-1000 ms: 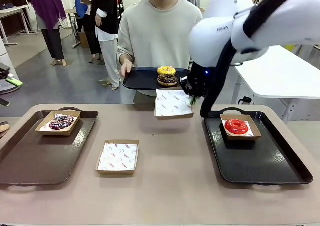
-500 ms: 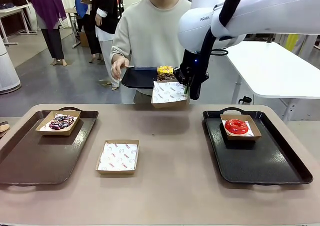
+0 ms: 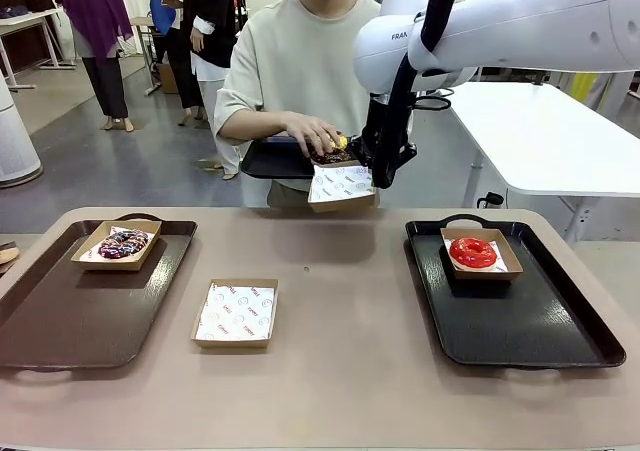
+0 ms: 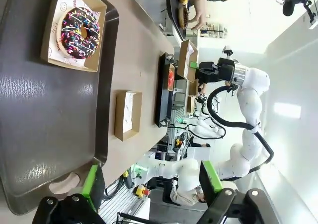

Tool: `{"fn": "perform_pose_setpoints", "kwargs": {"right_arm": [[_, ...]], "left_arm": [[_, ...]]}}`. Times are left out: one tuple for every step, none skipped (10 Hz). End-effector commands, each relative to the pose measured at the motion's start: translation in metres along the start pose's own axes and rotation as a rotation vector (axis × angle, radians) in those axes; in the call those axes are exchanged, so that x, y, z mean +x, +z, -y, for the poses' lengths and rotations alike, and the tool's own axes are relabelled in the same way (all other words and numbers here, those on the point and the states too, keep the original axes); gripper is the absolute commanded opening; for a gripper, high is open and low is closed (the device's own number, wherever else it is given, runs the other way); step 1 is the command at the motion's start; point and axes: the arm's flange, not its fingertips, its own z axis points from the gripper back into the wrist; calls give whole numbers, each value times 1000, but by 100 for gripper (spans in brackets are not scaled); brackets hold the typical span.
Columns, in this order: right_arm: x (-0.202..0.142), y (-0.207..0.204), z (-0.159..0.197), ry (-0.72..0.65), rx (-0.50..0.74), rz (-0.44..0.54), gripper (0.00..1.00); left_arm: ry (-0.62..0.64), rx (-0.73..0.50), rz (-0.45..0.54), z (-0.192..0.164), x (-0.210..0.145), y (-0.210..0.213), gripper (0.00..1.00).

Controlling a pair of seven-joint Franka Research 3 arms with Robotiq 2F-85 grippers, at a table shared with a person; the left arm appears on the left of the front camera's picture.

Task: Individually package the donuts and arrange them on the tray.
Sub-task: Place the picked Paper togo box on the Handle tray while simultaneously picking up another Paper togo box from the table with the other hand.

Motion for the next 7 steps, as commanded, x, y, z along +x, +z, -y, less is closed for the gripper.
{"fn": "perform_pose_setpoints", "kwargs": {"right_arm": [[-5, 3, 0, 4, 6, 8, 0], [-5, 3, 0, 4, 6, 8, 0], [-5, 3, 0, 4, 6, 8, 0], [-5, 3, 0, 4, 6, 8, 0], [-5, 3, 0, 4, 6, 8, 0], [-5, 3, 0, 4, 6, 8, 0], [-5, 3, 0, 4, 6, 8, 0]], "left_arm": [[-10, 1, 6, 5, -2, 1, 100], [-10, 1, 6, 5, -2, 1, 100], [-10, 1, 6, 5, -2, 1, 100], [-10, 1, 6, 5, -2, 1, 100], [-10, 1, 6, 5, -2, 1, 100], [-10, 1, 6, 5, -2, 1, 100], [-10, 1, 6, 5, -2, 1, 100]]}}
